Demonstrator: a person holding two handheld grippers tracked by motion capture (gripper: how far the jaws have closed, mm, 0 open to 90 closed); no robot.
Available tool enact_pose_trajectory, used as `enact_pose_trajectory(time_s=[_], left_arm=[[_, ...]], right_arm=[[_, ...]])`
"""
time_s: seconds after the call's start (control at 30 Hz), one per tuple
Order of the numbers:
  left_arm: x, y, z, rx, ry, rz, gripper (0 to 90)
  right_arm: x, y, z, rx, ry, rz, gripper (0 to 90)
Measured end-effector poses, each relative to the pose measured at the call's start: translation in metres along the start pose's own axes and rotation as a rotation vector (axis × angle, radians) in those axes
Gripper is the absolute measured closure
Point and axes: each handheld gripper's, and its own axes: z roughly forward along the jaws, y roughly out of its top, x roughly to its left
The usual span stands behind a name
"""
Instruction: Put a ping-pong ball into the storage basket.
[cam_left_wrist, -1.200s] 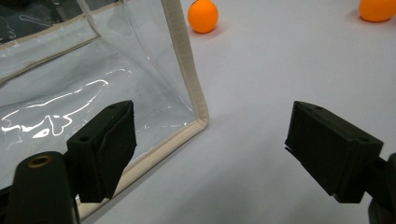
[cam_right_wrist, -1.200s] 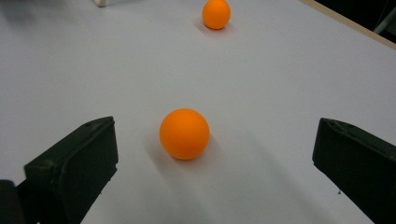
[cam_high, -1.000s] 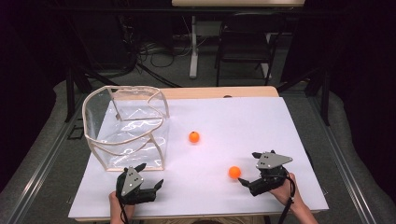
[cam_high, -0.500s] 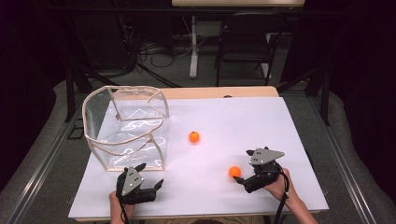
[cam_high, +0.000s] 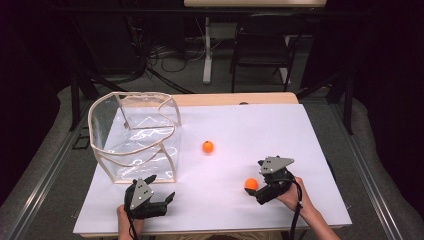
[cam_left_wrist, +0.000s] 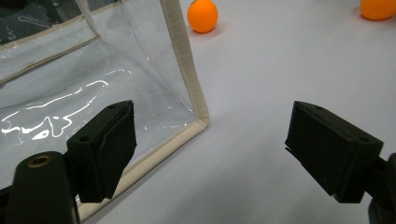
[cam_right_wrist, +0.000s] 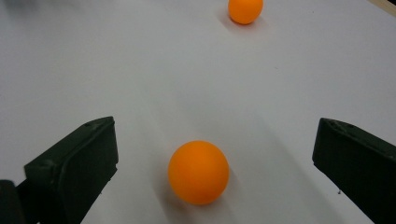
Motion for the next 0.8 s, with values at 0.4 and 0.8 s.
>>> enact_pose_trajectory(time_s=[0.4,0.8], left_arm=[[0.0,0.0,0.0,0.003,0.003,0.002,16.1],[-0.001,0.001,0.0,0.003,-0.004,0.01,16.1]], right_arm=[[-0.002,0.003,0.016,0.034,0.045,0.008,0.0],[-0.002,-0.003,0.023,0.056,0.061,0.025,0.0]])
